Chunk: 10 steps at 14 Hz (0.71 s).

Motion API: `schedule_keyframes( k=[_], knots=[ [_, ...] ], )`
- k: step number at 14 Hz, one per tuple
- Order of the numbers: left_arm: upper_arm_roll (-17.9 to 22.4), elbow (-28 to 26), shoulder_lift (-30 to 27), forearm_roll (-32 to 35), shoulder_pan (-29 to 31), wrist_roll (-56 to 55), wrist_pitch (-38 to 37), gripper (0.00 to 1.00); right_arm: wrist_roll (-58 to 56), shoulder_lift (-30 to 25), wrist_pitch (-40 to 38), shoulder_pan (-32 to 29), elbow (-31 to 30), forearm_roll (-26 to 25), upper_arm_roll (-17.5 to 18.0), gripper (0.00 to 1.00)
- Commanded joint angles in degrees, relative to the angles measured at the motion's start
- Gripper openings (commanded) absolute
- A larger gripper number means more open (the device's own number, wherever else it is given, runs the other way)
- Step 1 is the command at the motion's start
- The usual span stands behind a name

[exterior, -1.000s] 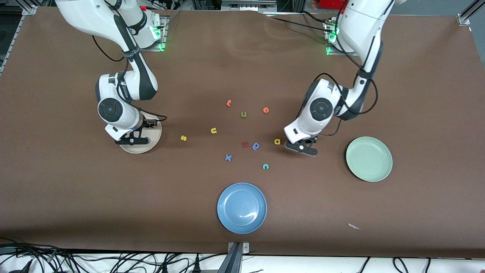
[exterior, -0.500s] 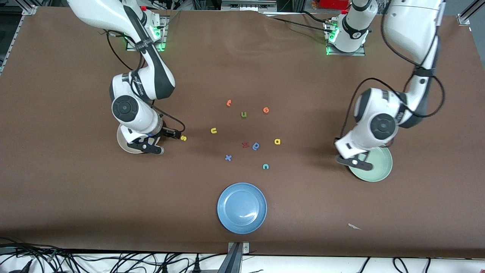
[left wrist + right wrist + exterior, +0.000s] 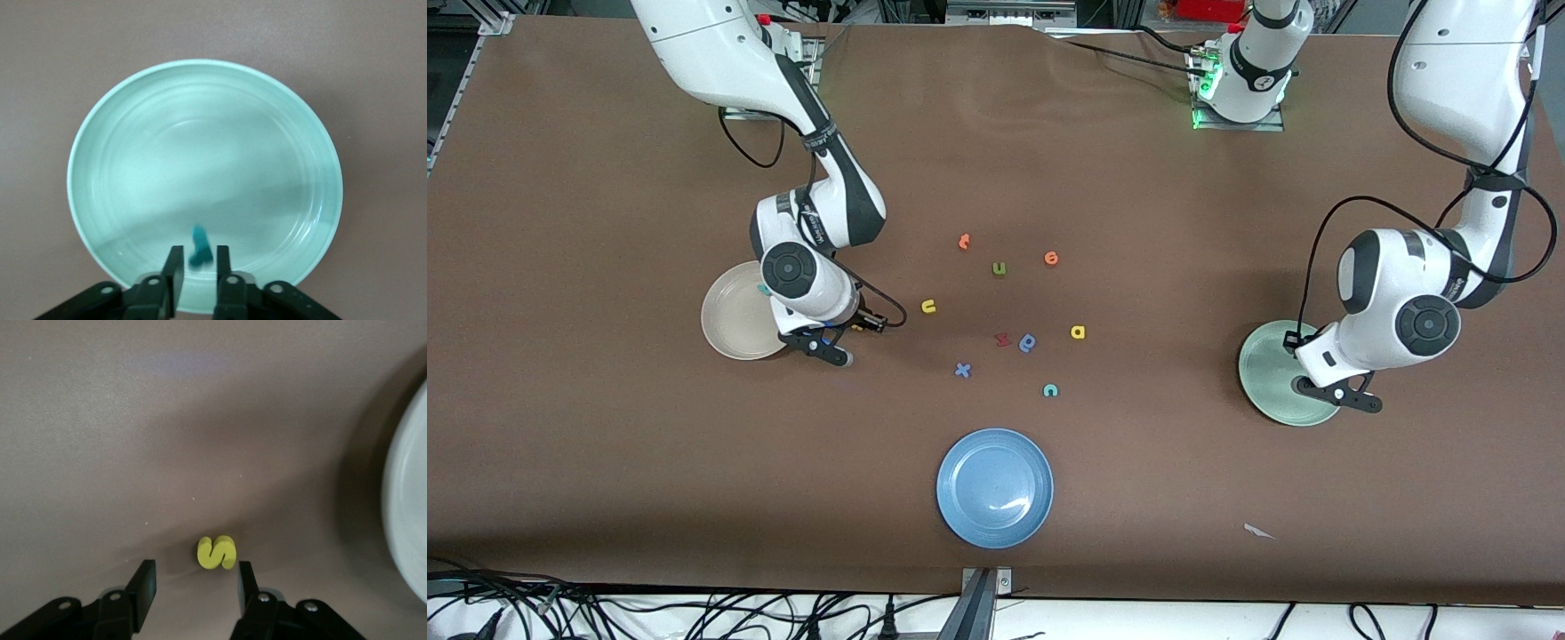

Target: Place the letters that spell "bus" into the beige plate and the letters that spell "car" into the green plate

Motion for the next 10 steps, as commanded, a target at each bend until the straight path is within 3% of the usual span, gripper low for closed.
schedule_keyframes(
  k=[1, 5, 6, 8, 10],
  knots=[
    [-1.0, 4.7, 0.8, 0.9, -0.9, -2.0, -1.6, 1.00, 0.3, -0.1, 2.9, 0.2, -2.0, 0.5, -0.5, 0.58],
    [-5.5, 5.6, 2.3, -5.6, -3.7, -13.4, -1.7, 1.00, 0.0, 0.4, 3.5, 0.0, -2.1, 0.3, -0.7, 0.58],
    [-6.0, 5.6, 3.0, -6.9, -6.0, -17.7, -0.8, 1.00, -0.1, 0.7, 4.3, 0.0, -2.1, 0.3, -0.7, 0.49],
    [-6.1, 5.6, 4.2, -8.2, -11.4, -25.0, 3.1, 1.00, -0.2, 0.6, 4.2, 0.0, -2.1, 0.2, -0.7, 0.20],
    [-6.1, 5.7, 5.3, -8.7, -14.9, -30.0, 5.5, 1.00, -0.3, 0.0, 4.0, 0.0, -1.8, 0.2, -0.8, 0.01]
  ],
)
